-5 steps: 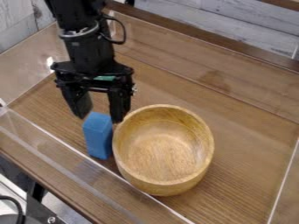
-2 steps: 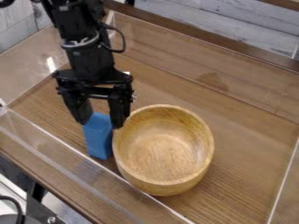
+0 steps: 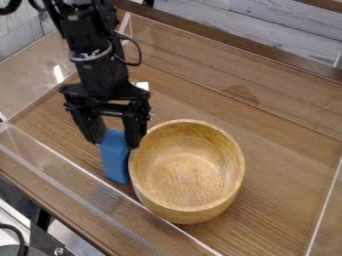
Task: Put the blue block in the brown bowl
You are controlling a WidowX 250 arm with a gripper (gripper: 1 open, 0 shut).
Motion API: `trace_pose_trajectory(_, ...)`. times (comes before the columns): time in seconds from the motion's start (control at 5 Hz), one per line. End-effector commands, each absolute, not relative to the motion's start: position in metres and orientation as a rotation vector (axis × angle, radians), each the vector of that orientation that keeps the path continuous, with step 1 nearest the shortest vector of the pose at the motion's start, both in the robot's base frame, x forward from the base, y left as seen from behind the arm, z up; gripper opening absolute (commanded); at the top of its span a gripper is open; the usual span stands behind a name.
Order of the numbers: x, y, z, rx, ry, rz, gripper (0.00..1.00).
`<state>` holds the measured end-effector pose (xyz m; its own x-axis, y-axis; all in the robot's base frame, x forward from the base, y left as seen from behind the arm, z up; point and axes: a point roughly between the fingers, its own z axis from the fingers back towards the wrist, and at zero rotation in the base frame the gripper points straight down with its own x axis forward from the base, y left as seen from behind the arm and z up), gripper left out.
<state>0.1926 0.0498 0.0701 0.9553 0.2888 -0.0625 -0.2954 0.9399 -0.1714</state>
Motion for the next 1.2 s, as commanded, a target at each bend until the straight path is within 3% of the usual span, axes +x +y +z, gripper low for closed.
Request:
trace_pose_trajectory(0.0,0.198,0.054,0.071,-0.167,-0.001,0.296,1.00)
trace_pose_trajectory(0.2,0.200,0.055,0.068,-0.165,-0.002,0.295,0.00)
trace_pose_trajectory(1.0,0.202,0.053,0.080,-0.166,0.005,0.254,0.00)
